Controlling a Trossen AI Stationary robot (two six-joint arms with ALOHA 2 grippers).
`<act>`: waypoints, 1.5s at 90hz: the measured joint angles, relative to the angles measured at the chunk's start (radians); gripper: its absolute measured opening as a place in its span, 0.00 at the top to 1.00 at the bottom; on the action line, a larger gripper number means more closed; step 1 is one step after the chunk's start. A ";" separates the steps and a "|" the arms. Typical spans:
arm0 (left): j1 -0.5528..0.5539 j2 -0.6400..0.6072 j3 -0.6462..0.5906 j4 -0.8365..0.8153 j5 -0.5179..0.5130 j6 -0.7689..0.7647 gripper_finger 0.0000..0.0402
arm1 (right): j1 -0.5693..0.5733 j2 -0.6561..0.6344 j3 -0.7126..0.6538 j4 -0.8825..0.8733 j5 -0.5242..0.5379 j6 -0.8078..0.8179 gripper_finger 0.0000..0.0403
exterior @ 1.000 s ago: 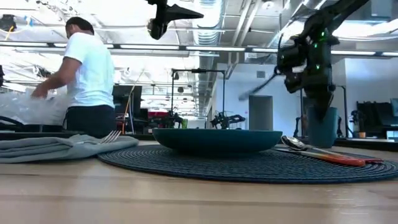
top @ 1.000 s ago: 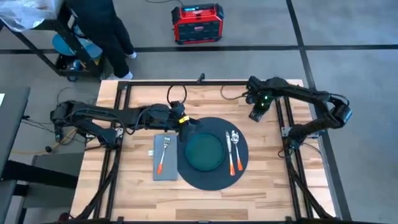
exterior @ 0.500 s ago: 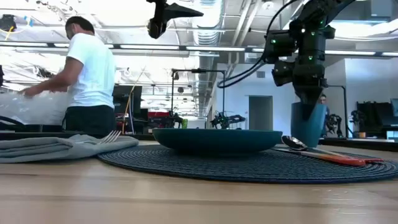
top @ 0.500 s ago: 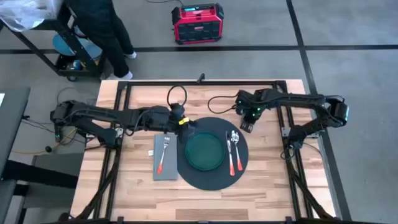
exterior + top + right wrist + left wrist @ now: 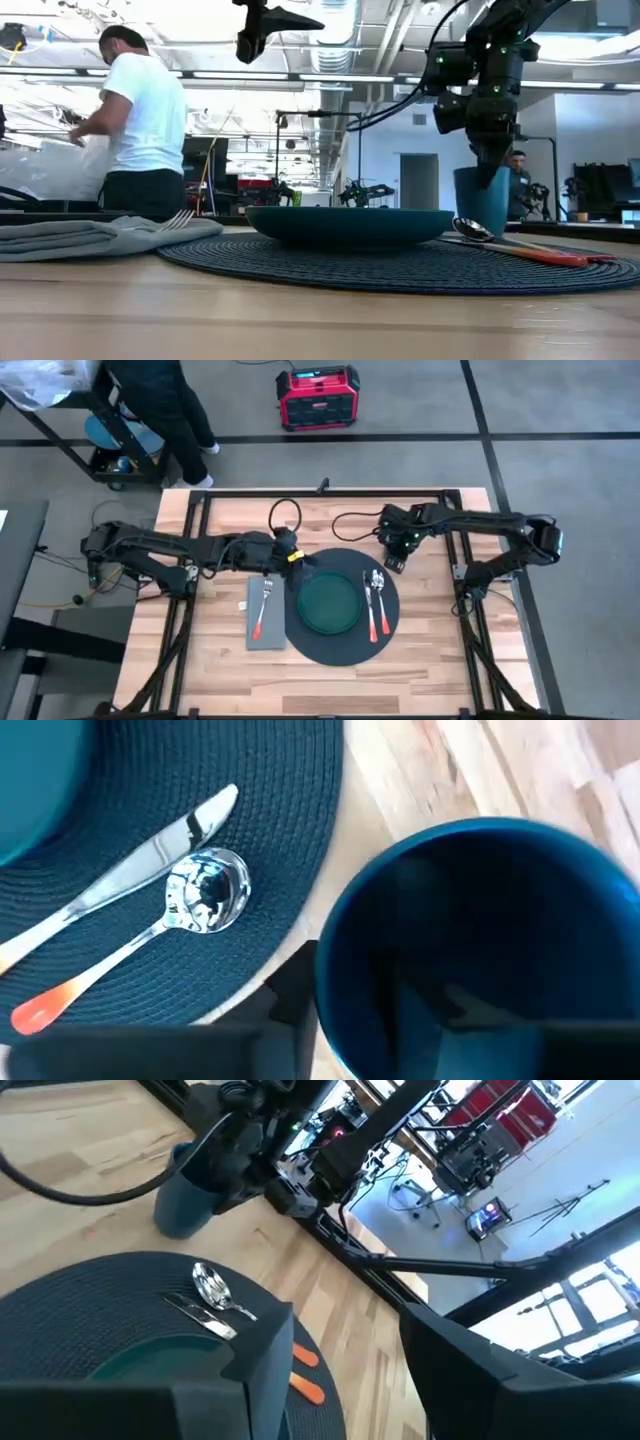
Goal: Set table place
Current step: Move the blue cup on the top right of the blue placemat, then return to Home Position
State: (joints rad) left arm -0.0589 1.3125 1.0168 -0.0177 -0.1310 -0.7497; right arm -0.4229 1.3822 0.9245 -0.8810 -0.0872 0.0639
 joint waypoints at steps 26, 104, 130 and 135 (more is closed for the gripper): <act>-0.056 -0.040 -0.011 0.093 -0.086 0.199 0.62 | 0.044 -0.333 -0.014 0.224 -0.195 0.116 0.71; -0.140 -0.168 -0.707 0.812 -0.036 0.298 0.94 | 0.223 -1.021 -0.546 0.797 -0.087 0.338 0.71; -0.140 -0.164 -1.004 1.430 0.108 0.322 0.99 | 0.310 -1.051 -0.842 1.125 -0.091 0.449 0.71; -0.141 -0.172 -1.005 1.401 0.140 0.340 0.99 | 0.321 -1.051 -0.869 1.141 -0.077 0.444 0.71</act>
State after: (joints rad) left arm -0.2004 1.1402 0.0114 1.3834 0.0089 -0.4092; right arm -0.1018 0.3315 0.0555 0.2598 -0.1638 0.5083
